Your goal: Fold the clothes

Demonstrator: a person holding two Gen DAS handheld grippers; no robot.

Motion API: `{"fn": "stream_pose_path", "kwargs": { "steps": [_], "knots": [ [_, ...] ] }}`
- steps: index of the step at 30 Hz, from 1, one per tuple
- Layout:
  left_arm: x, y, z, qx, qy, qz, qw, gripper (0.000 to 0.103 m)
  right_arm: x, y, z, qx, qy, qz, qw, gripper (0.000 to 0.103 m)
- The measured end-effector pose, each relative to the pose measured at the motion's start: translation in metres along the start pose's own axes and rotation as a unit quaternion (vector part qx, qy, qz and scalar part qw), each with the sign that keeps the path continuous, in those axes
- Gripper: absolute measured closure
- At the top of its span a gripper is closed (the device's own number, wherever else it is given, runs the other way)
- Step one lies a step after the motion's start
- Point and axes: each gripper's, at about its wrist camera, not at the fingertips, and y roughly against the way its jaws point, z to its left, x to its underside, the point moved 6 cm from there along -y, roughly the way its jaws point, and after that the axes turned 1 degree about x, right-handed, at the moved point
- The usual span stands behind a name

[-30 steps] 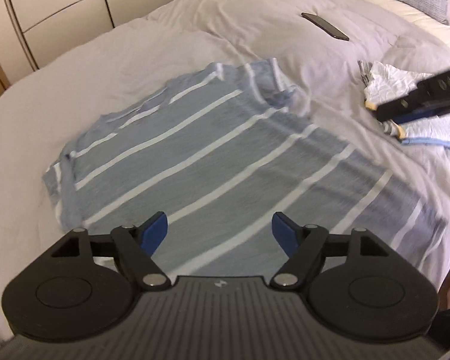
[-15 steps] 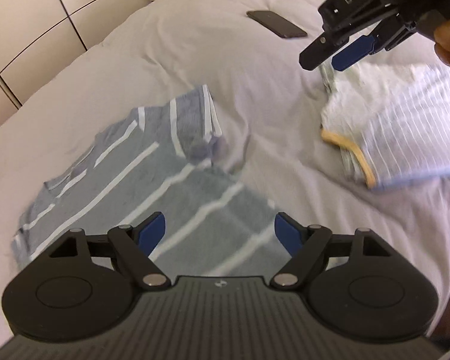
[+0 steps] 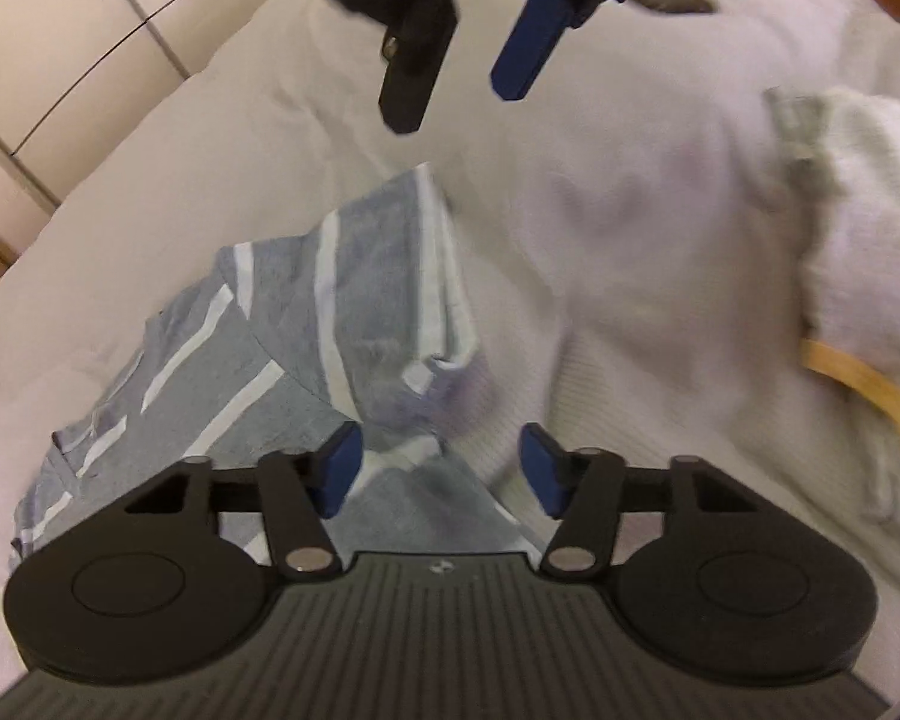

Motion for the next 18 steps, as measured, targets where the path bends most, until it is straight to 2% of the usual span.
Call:
{"fn": "stream_pose_path", "kwargs": {
  "steps": [2,9,11,15,17,18],
  "knots": [
    [-0.003,-0.012,-0.001,-0.015,-0.001,0.007,0.9999,0.056,-0.014,-0.023,-0.004,-0.012,0.018,0.011,1.0,0.051],
    [-0.007,-0.033,-0.011,-0.042,0.032,0.015,0.9985,0.084,-0.046,-0.101,-0.015,-0.018,0.139,0.048,0.989,0.051],
    [-0.009,-0.037,-0.016,-0.043,0.037,0.012,0.9983,0.086,-0.053,-0.114,-0.02,-0.02,0.164,0.054,0.985,0.051],
    [-0.01,-0.039,-0.02,-0.063,0.047,0.01,0.9969,0.085,-0.058,-0.13,-0.031,-0.045,0.158,0.077,0.983,0.053],
    [-0.012,-0.038,-0.02,-0.079,0.048,0.01,0.9957,0.085,-0.059,-0.133,-0.03,-0.059,0.152,0.092,0.982,0.063],
    [-0.013,-0.038,-0.02,-0.082,0.049,0.011,0.9954,0.085,-0.059,-0.135,-0.03,-0.065,0.149,0.099,0.982,0.081]
  ]
}}
